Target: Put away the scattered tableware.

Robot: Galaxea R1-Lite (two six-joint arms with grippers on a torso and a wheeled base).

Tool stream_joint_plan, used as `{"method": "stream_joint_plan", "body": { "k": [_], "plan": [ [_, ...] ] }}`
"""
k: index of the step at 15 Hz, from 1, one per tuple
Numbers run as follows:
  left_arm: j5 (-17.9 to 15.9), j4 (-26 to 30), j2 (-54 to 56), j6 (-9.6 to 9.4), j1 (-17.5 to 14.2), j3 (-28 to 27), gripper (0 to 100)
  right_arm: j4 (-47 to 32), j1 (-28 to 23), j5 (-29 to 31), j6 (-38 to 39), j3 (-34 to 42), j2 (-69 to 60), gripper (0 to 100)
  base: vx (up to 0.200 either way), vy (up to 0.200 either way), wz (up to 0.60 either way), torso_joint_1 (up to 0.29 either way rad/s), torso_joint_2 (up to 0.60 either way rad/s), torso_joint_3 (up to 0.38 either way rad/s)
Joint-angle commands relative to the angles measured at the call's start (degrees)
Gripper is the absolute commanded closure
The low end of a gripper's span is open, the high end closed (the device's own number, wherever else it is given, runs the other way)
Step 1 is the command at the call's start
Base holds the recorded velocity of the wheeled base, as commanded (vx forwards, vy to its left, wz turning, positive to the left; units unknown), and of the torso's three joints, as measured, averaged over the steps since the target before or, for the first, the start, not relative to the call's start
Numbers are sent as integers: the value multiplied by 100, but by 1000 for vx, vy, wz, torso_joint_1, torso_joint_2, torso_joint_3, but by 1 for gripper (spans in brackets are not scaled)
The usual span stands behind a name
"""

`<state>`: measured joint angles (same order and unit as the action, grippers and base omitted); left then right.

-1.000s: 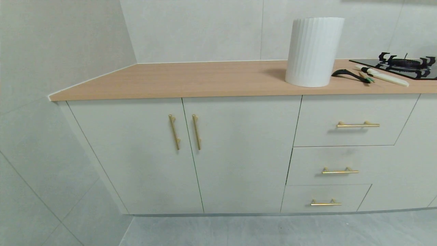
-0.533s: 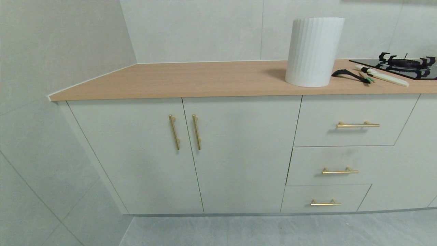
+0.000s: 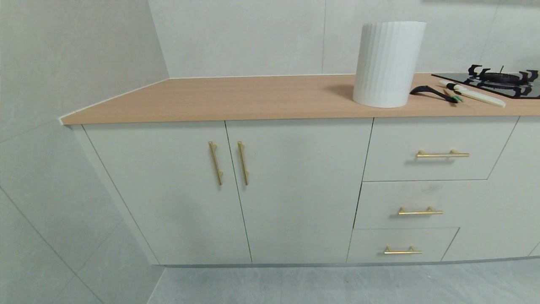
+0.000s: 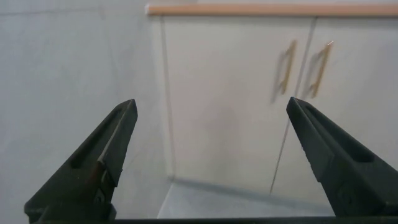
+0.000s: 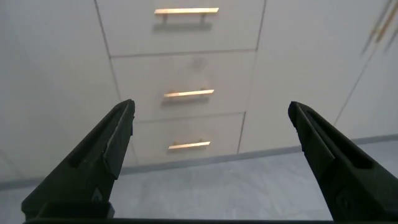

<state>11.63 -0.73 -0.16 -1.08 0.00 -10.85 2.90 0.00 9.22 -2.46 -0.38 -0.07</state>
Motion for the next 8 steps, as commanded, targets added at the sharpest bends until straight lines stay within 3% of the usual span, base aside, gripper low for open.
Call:
{"method": "stream_joint_plan", "body": {
  "k": [1, 3, 6, 7, 8],
  "plan": [
    [-205, -498, 7, 56, 0, 672, 0, 0, 0, -227, 18, 38, 7, 0, 0, 0, 0, 0, 0, 0],
    [-293, -709, 7, 56, 0, 1085, 0, -325, -9, -693, 0, 38, 7, 0, 0, 0, 0, 0, 0, 0],
    [-425, -226, 7, 47, 0, 1085, 0, -334, -9, -728, 114, 38, 7, 0, 0, 0, 0, 0, 0, 0],
    [-680, 38, 7, 152, 0, 1076, 0, -334, -9, -737, 141, 38, 7, 0, 0, 0, 0, 0, 0, 0],
    [-724, 38, 7, 126, 0, 1076, 0, -334, 0, -737, 202, 38, 7, 0, 0, 0, 0, 0, 0, 0]
  ]
}}
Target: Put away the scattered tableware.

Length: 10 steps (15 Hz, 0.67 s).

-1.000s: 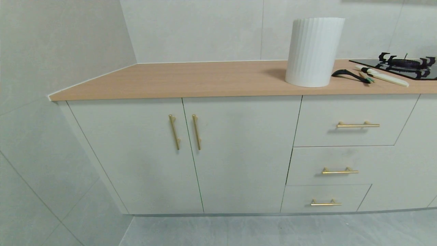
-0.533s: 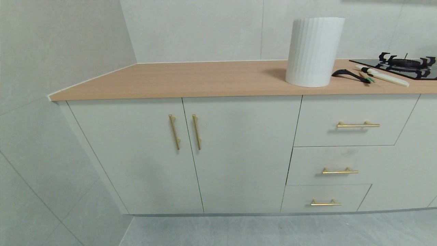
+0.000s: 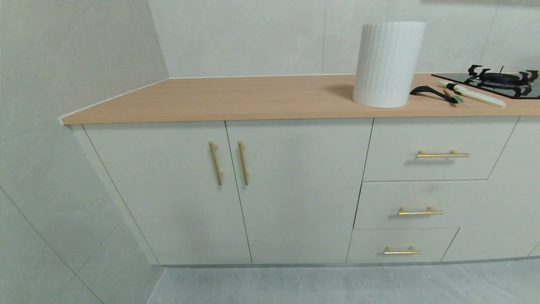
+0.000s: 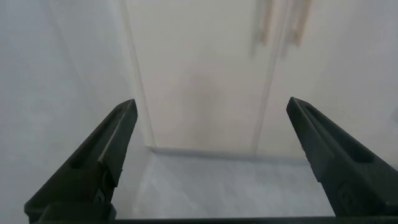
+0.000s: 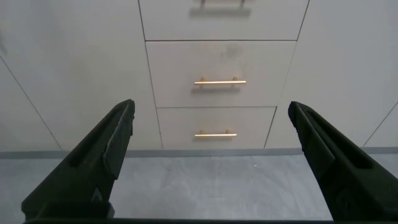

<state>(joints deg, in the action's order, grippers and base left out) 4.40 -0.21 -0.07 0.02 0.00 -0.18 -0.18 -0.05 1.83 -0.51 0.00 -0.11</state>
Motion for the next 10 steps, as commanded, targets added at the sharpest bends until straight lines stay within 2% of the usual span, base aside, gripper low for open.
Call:
{"method": "stream_joint_plan", "body": {
  "k": [1, 2, 10],
  "plan": [
    [-27, -14, -1, -2, 0, 18, 0, -26, 5, 2, 25, 0, 11, 0, 0, 0, 0, 0, 0, 0],
    [-168, -14, -1, -2, 0, 18, 0, -26, 5, 2, 25, 0, 11, 0, 0, 0, 0, 0, 0, 0],
    [-203, -14, -1, 6, 0, 18, 0, -26, 5, 11, 34, 0, 11, 0, 0, 0, 0, 0, 0, 0]
  ]
}}
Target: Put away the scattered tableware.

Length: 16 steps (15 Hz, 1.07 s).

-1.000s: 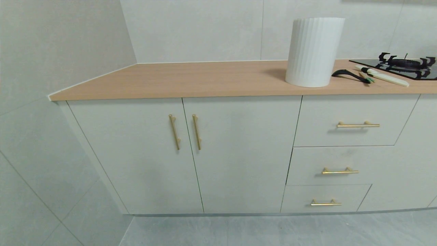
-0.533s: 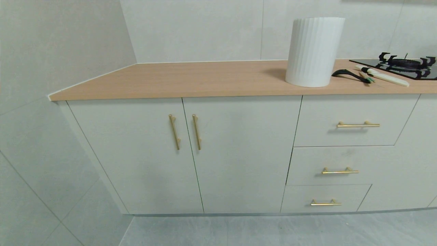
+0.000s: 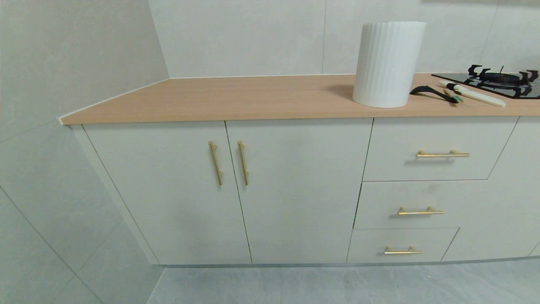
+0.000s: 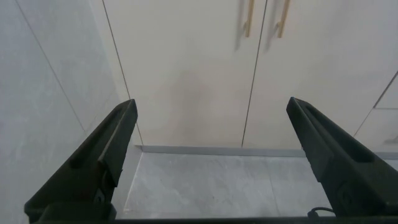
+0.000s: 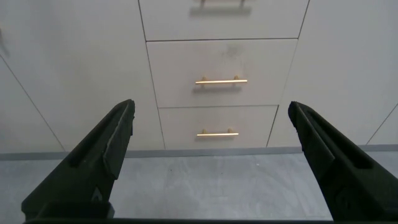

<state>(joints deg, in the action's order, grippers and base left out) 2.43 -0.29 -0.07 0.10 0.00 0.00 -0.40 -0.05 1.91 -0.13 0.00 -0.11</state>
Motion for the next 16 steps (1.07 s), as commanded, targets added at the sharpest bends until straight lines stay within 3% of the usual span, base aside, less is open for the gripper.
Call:
{"method": "stream_joint_plan", "body": {
  "k": [1, 16],
  "plan": [
    [4, -6, -1, -1, 0, 0, 0, -4, -4, 2, -4, 0, 11, 0, 0, -200, 0, 2, 2, 2],
    [-5, -6, -1, -10, 0, 0, 0, -4, -4, 11, 5, 0, 11, 0, 0, -187, 0, 2, 1, 0]
  ]
}}
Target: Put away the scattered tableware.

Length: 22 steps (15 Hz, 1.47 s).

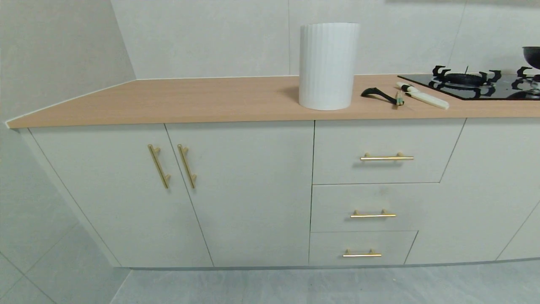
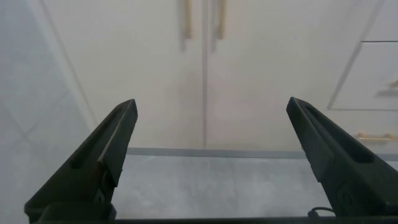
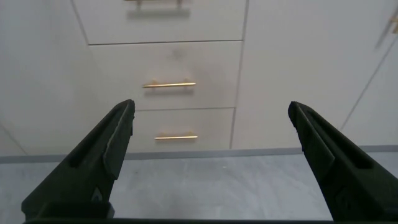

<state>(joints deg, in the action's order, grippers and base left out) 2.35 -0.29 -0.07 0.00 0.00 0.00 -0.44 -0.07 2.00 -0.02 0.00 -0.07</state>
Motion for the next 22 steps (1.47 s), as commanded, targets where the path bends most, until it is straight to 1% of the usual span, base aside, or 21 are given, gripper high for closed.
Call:
{"method": "stream_joint_plan", "body": {
  "k": [1, 7, 8, 20, 22],
  "plan": [
    [2, -6, -1, 0, 0, 0, 0, 0, -1, 2, -6, 0, 7, 0, 0, 0, 0, 0, 0, 0],
    [2, -6, -1, 0, 0, 0, 0, 0, 7, 2, -6, 0, 7, 0, 0, 0, 0, 0, 0, 0],
    [2, -6, -1, 0, 0, 0, 0, 0, -1, 2, -6, 0, 7, 0, 200, 0, 0, 7, -2, -2],
    [11, -6, -1, 18, 0, 0, 0, 0, 7, -51, -68, 0, 7, 0, 0, 0, 0, 0, 0, 0],
    [11, -6, -1, 18, 0, 0, 0, 26, 7, -103, -85, -123, 7, 0, 0, 0, 0, 0, 0, 0]
  ]
}}
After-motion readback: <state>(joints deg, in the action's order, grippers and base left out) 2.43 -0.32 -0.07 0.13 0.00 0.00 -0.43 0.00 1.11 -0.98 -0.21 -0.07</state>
